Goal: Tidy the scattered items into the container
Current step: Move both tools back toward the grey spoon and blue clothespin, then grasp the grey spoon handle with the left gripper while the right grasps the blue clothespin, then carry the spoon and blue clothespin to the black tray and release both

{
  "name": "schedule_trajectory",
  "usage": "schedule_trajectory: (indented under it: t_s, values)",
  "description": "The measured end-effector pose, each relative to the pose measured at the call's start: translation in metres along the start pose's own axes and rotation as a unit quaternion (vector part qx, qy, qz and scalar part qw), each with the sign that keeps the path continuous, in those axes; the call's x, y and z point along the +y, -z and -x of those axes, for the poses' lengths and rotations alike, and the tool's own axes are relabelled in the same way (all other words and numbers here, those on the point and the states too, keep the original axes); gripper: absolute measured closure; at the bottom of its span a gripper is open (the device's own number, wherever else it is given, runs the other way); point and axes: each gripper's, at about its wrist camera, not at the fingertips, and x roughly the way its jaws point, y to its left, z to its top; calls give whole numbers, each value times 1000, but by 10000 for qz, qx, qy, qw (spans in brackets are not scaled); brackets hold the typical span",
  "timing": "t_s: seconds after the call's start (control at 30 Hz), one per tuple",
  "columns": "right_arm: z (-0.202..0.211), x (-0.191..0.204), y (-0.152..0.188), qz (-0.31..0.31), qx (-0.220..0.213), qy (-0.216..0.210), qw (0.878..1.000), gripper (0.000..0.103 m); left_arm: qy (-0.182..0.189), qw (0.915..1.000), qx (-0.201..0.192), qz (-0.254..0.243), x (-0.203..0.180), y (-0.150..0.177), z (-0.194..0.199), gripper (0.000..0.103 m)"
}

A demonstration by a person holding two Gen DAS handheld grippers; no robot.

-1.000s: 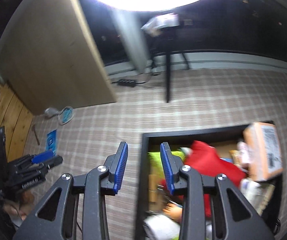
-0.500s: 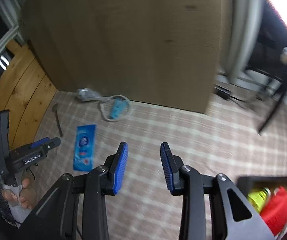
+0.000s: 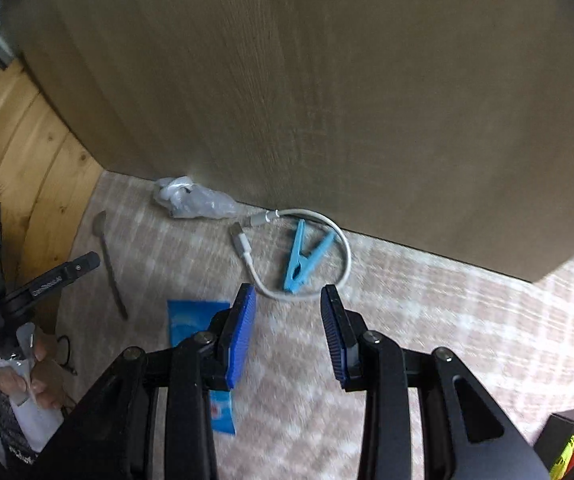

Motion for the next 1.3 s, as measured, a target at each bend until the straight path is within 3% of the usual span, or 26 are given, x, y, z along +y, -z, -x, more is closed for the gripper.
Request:
schedule_trajectory:
  t_s: [0.5,0.6,0.67,0.7,0.73,1.03,1.3]
  values:
    - [-50,4,-18,-271,384,474,9978,70,-182,9998,15,-112,-6,-9,-24,55]
    - [-52,5,-18,-261,330,530,9977,73,-370,9991,-100,-186,-9,-9,-25,66]
    - [-52,7,-17,-227,304,580,9976,83,-433,9986,-193,-218,-8,-7,-25,81]
    - [-52,7,-16,-218,303,561,9977,83,-462,9985,-210,-180,-7,-7,-25,85]
    - [-52,6,-15,-231,304,516,9979,83,-488,9985,-221,-149,-5,-6,-25,95]
    - [-37,-3,2,-376,220,180,9989,84,-142,9998,-115,-24,9,22,-15,96]
    - [-5,1,28,-354,96,-165,9992,84,192,9990,-211,-331,-5,71,22,96]
